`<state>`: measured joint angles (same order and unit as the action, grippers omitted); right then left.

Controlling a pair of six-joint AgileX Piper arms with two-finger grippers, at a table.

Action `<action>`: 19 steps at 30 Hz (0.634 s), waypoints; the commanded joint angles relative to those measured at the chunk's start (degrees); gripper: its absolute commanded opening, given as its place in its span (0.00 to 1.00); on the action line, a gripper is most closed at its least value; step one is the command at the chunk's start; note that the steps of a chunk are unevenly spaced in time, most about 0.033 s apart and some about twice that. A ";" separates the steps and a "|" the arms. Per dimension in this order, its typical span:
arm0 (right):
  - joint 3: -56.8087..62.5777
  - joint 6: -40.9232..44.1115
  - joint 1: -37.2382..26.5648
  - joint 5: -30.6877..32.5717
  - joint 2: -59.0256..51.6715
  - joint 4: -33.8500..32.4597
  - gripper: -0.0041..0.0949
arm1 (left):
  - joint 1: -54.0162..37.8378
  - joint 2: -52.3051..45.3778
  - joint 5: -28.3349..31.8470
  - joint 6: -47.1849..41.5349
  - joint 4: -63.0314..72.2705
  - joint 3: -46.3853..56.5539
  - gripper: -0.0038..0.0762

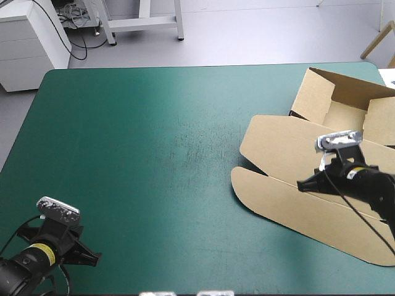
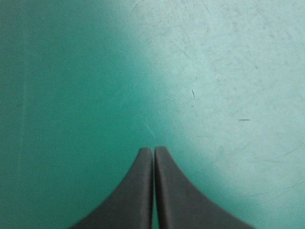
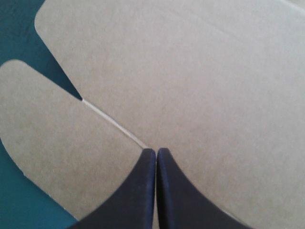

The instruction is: Fold the box

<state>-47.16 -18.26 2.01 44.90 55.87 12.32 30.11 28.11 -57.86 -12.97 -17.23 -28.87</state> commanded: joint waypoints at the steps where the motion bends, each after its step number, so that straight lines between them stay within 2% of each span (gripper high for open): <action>1: 4.24 -1.18 0.21 -4.13 -5.52 0.52 0.03 | 0.15 -2.77 2.80 -0.47 -1.22 -0.29 0.04; 8: 13.04 -1.18 0.21 -6.15 -15.68 2.44 0.03 | 0.15 -6.58 2.80 -0.47 -1.22 0.16 0.04; 15: 16.10 -1.18 0.21 -2.76 -24.06 5.20 0.03 | 0.15 -6.58 2.70 -0.47 -1.22 0.16 0.04; 19: 16.22 -1.31 0.21 -3.24 -27.43 5.35 0.03 | 0.15 -6.58 2.70 -0.47 -1.33 0.16 0.04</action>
<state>-29.58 -18.99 2.01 44.58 29.98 16.47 30.11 21.08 -57.94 -12.97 -17.27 -27.47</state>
